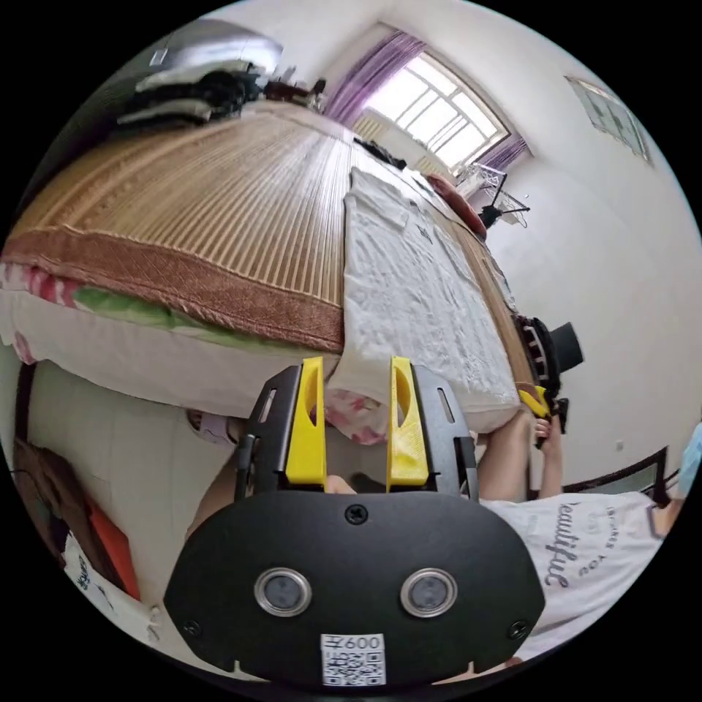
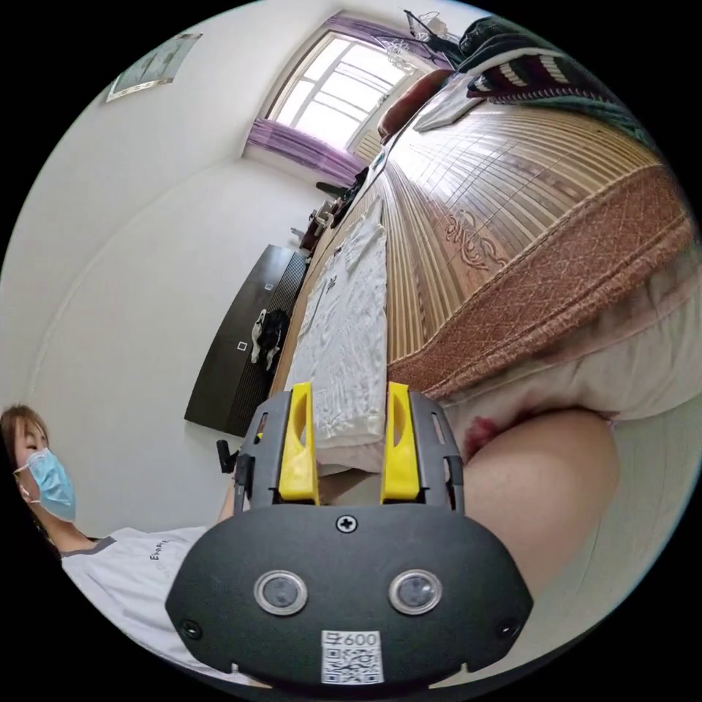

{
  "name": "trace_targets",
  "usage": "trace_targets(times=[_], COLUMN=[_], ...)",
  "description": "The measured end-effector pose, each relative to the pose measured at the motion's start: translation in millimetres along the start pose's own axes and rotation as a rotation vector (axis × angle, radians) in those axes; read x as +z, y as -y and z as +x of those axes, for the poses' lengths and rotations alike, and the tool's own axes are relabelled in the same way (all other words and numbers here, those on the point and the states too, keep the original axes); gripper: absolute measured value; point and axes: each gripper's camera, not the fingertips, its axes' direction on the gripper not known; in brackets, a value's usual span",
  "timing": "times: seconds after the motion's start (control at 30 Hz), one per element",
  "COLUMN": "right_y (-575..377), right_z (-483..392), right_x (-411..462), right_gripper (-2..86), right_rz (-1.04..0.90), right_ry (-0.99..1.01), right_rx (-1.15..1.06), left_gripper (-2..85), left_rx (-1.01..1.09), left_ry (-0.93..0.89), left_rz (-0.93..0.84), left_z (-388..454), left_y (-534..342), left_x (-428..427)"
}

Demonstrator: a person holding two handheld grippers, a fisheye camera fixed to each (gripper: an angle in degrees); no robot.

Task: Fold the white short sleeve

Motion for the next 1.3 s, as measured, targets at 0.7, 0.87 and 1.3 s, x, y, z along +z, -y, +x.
trace_targets(times=[0.7,0.87,1.3], right_y=[216,234,276], right_z=[42,67,72], right_x=[32,39,54], right_gripper=[8.6,7.1,1.0], right_rz=[-0.452,-0.433,-0.470], right_ry=[0.021,0.122,0.104], right_rx=[0.097,0.148,0.098], left_gripper=[7.1,6.4,6.9], left_rx=[-0.003,-0.073,-0.039], left_ry=[-0.209,-0.310,-0.325], left_rz=[-0.466,-0.465,-0.531], left_z=[-87,-111,-105], left_y=[166,174,196], left_x=[29,28,26])
